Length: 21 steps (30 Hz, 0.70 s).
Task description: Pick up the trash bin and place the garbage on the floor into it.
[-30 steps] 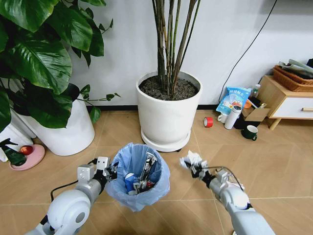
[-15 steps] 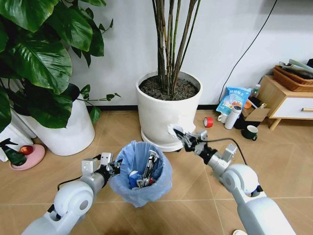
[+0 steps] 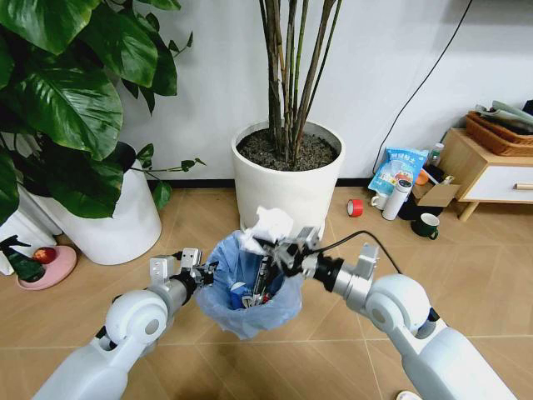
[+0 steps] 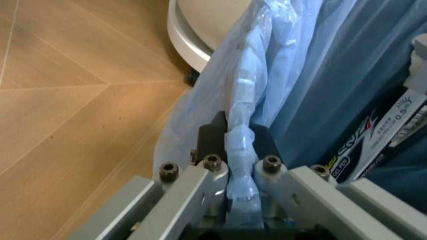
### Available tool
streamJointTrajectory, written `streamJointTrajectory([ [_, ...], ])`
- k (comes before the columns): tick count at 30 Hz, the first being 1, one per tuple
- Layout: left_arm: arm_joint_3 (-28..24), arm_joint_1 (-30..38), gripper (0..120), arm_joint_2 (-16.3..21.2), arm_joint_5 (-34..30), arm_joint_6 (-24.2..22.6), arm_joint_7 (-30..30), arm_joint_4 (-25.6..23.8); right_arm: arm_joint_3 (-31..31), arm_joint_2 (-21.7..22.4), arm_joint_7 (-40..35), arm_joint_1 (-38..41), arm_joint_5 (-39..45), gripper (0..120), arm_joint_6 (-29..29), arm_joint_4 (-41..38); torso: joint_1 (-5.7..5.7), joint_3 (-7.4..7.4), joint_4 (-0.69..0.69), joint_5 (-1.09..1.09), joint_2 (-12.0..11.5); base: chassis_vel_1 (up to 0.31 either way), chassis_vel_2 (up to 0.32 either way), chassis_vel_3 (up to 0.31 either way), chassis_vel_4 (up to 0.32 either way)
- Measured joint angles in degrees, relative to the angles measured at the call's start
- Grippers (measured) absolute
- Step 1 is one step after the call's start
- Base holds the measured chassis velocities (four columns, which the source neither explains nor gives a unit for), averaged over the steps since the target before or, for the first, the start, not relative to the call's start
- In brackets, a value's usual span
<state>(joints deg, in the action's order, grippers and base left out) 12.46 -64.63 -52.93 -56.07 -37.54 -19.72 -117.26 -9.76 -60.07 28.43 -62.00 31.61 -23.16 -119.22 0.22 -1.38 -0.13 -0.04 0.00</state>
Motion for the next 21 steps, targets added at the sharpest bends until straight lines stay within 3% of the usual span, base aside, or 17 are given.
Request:
streamJointTrajectory([
  [9, 0.5, -0.4, 0, 0.1, 0.0, 0.0, 0.0, 0.0, 1.8, -1.2, -1.3, 2.3, 0.3, 35, -1.8, 2.3, 0.00, 0.00, 0.01, -0.01, 0.0, 0.000, 0.000, 0.000, 0.000],
  [12, 0.6, -0.4, 0, 0.1, 0.0, 0.0, 0.0, 0.1, 2.4, -1.1, -1.9, 2.7, 0.5, 50, -2.0, 3.2, 0.00, 0.00, 0.01, -0.01, 0.0, 0.000, 0.000, 0.000, 0.000],
  [14, 0.6, -0.4, 0, 0.0, 0.0, 0.0, 0.0, 0.1, 2.5, -1.1, -2.0, 2.7, 0.5, 53, -2.0, 3.4, 0.00, 0.00, 0.00, -0.01, 0.0, 0.000, 0.000, 0.000, 0.000],
  [16, 0.8, -0.5, 0, 0.0, 0.1, 0.0, 0.0, 0.1, 2.6, -1.1, -2.1, 2.7, 0.2, 65, -1.5, 4.2, 0.00, 0.00, 0.00, -0.01, 0.0, 0.000, 0.000, 0.000, 0.000],
  [19, 0.9, -0.5, 0, 0.0, 0.1, 0.0, 0.0, 0.1, 2.6, -1.2, -2.1, 2.7, 0.0, 70, -1.1, 4.5, 0.00, 0.00, 0.00, -0.01, 0.0, 0.000, 0.000, 0.000, 0.000],
  [21, 1.1, -0.5, 0, 0.1, 0.1, 0.0, 0.0, 0.0, 2.3, -1.7, -2.6, 2.6, -0.3, 82, -0.3, 4.7, 0.00, 0.00, 0.00, 0.00, 0.0, 0.000, 0.000, 0.000, 0.000],
])
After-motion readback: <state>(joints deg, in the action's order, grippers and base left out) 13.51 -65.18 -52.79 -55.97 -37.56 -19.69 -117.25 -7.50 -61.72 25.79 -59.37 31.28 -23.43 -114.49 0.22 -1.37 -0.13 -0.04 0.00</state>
